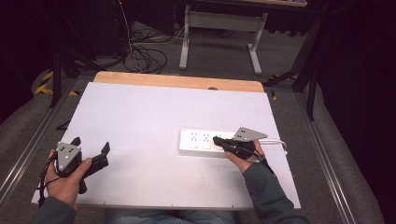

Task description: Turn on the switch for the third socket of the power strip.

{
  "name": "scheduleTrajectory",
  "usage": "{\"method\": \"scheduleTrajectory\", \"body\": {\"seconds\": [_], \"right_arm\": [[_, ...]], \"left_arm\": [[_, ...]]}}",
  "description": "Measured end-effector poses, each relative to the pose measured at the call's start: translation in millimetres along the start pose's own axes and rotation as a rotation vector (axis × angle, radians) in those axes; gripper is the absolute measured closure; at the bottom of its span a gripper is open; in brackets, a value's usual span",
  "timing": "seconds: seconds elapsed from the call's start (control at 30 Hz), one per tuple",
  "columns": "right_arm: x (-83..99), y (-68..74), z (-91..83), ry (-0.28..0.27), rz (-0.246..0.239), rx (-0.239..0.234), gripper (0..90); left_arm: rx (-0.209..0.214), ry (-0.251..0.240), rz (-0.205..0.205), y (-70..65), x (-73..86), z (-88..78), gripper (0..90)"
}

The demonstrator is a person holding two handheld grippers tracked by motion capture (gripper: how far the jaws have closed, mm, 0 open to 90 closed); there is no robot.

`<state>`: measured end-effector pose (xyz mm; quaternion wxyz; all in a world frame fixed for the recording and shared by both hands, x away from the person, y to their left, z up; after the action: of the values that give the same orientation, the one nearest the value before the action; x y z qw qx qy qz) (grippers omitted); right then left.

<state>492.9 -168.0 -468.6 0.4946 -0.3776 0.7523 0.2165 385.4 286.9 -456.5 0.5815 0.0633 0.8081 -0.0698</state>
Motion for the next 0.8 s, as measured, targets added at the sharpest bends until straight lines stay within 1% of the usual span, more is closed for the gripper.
{"method": "scheduleTrajectory", "body": {"seconds": [0.37, 0.5, 0.8], "right_arm": [[-8.8, 7.3, 13.0, 0.006, -0.015, -0.006, 90.0], [-10.9, 9.3, 17.0, 0.009, -0.021, -0.008, 90.0], [-13.4, 16.3, 28.6, 0.025, -0.037, -0.03, 90.0]], "left_arm": [[0.0, 0.0, 0.005, 0.3, -0.2, -0.3, 7.0], [-0.001, -0.001, 0.0, 0.3, 0.3, -0.4, 7.0], [-0.002, -0.003, 0.003, 1.2, 0.5, -2.2, 7.0]]}}
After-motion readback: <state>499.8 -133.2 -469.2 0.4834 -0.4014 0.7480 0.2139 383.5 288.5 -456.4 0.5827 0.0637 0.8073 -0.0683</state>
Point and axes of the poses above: each handheld gripper's, and its own axes: z roughly forward along the jaws, x roughly out of its underside, y roughly to its left, the point moved 2 cm from there along z, roughly forward along the jaws, and after that the axes turned 4 degrees about x, right-handed, at the moved point
